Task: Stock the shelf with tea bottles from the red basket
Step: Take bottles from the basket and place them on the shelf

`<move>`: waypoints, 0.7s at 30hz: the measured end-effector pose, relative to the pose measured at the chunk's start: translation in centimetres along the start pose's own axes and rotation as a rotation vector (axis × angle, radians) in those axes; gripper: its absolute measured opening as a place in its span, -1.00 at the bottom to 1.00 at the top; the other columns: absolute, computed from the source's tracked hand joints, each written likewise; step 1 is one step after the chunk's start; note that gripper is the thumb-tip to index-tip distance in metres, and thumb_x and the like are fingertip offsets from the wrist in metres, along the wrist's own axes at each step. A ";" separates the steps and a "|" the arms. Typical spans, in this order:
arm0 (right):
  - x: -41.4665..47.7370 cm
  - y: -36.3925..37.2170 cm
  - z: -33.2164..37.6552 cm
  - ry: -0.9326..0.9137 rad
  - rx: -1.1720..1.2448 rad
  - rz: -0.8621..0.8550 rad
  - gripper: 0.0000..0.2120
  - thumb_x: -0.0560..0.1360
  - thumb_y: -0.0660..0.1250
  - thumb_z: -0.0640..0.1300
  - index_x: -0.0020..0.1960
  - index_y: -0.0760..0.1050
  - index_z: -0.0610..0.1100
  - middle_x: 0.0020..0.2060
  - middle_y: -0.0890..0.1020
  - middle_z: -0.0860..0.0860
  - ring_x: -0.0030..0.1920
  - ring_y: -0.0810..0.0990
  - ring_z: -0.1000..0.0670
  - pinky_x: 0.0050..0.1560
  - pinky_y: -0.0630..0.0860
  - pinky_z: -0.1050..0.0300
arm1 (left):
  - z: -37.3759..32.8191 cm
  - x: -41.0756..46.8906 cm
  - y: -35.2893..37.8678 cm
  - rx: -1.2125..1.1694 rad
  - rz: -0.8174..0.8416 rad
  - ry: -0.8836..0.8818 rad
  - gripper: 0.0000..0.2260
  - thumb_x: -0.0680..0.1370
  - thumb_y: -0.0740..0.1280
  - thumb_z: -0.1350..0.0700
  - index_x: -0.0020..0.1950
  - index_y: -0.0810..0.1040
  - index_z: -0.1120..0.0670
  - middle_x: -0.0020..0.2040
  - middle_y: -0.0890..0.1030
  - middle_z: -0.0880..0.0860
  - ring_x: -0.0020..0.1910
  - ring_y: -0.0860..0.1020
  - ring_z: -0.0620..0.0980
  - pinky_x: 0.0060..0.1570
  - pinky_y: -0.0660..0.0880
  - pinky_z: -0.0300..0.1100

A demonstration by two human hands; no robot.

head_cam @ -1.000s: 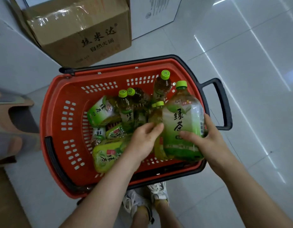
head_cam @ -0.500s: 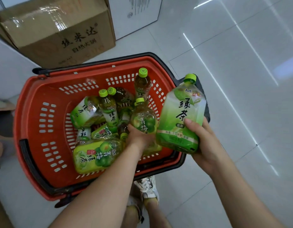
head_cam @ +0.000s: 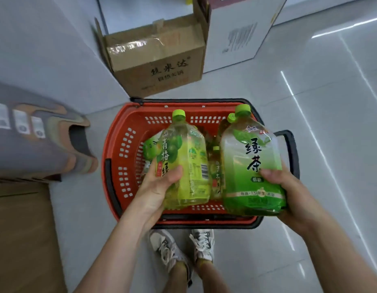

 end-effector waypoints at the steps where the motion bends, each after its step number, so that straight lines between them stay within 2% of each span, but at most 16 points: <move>1: 0.0 2.2 1.0 -0.004 -0.027 0.042 -0.28 0.25 0.44 -0.09 0.40 0.37 0.09 0.14 0.66 -0.10 0.01 0.69 -0.18 -0.20 0.63 -0.06 | -1.1 -1.8 -0.8 -0.021 -0.024 0.033 0.10 -0.04 0.67 -0.16 0.46 0.29 -0.17 0.24 0.62 0.06 0.24 0.57 0.11 0.26 0.44 0.20; 3: -0.3 7.1 2.7 -0.012 -0.095 0.116 -0.32 0.31 0.33 -0.14 0.42 0.33 0.14 0.12 0.66 -0.08 -0.02 0.70 -0.16 -0.22 0.63 -0.04 | -2.8 -5.1 -2.8 -0.069 -0.083 0.096 0.03 -0.02 0.67 -0.12 0.41 0.37 -0.11 0.18 0.66 0.03 0.17 0.62 0.08 0.16 0.54 0.11; 6: -1.7 15.2 4.9 -0.085 -0.229 0.241 -0.29 0.31 0.32 -0.18 0.36 0.30 0.34 0.18 0.61 0.00 0.04 0.67 -0.15 -0.15 0.62 -0.09 | -5.7 -10.7 -7.2 -0.139 -0.231 0.237 -0.04 0.03 0.65 -0.01 0.40 0.40 -0.05 0.09 0.69 -0.01 0.06 0.65 0.00 -0.02 0.60 -0.06; 8: -3.0 20.5 5.7 -0.129 -0.333 0.323 -0.26 0.31 0.35 -0.18 0.34 0.27 0.41 0.18 0.61 0.06 0.07 0.66 -0.11 -0.08 0.62 -0.08 | -7.6 -15.1 -10.4 -0.184 -0.313 0.343 -0.08 0.09 0.65 0.05 0.41 0.38 -0.12 0.03 0.71 -0.02 -0.03 0.68 -0.04 -0.17 0.61 -0.15; 10: -4.6 25.7 5.4 -0.148 -0.376 0.423 -0.27 0.32 0.35 -0.18 0.33 0.28 0.42 0.11 0.64 0.12 0.03 0.68 -0.07 -0.10 0.62 -0.02 | -9.1 -19.9 -13.5 -0.220 -0.404 0.439 -0.19 0.22 0.54 0.18 0.42 0.37 -0.17 0.04 0.70 0.03 -0.08 0.69 -0.04 -0.23 0.61 -0.14; 12: -6.5 30.6 4.3 -0.146 -0.387 0.506 -0.26 0.30 0.37 -0.20 0.33 0.30 0.40 0.05 0.67 0.16 0.01 0.68 -0.05 -0.12 0.63 0.01 | -9.5 -24.8 -16.4 -0.227 -0.515 0.517 -0.19 0.21 0.51 0.22 0.40 0.38 -0.22 0.15 0.64 0.08 -0.05 0.69 -0.02 -0.17 0.62 -0.10; 15: -9.7 37.0 1.4 -0.133 -0.434 0.614 -0.15 0.26 0.46 -0.22 0.40 0.28 0.35 0.09 0.67 0.17 0.05 0.68 -0.04 -0.08 0.64 0.00 | -8.2 -32.0 -20.6 -0.288 -0.678 0.625 -0.20 0.18 0.54 0.21 0.31 0.41 -0.32 0.21 0.63 0.10 0.06 0.66 0.06 -0.07 0.62 -0.03; 19: -15.1 44.4 -4.0 -0.111 -0.592 0.782 -0.21 0.34 0.40 -0.21 0.42 0.23 0.33 -0.02 0.67 0.34 -0.02 0.67 0.19 -0.19 0.60 0.29 | -3.4 -41.6 -24.8 -0.423 -0.871 0.679 -0.25 0.15 0.56 0.19 0.21 0.45 -0.37 0.17 0.65 0.17 0.12 0.62 0.23 0.08 0.56 0.19; 21: -18.4 47.2 -7.1 -0.124 -0.677 0.873 -0.19 0.33 0.45 -0.24 0.40 0.26 0.34 0.00 0.67 0.30 -0.02 0.67 0.20 -0.18 0.59 0.32 | -0.1 -46.1 -26.5 -0.478 -0.955 0.683 -0.27 0.18 0.56 0.17 0.21 0.45 -0.38 0.16 0.66 0.17 0.12 0.62 0.24 0.12 0.53 0.22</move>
Point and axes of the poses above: each hand's wrist, its own x-axis towards the middle knuckle, its own y-axis out of the palm, z = x × y, the point moved 9 cm from there along x, towards the middle knuckle
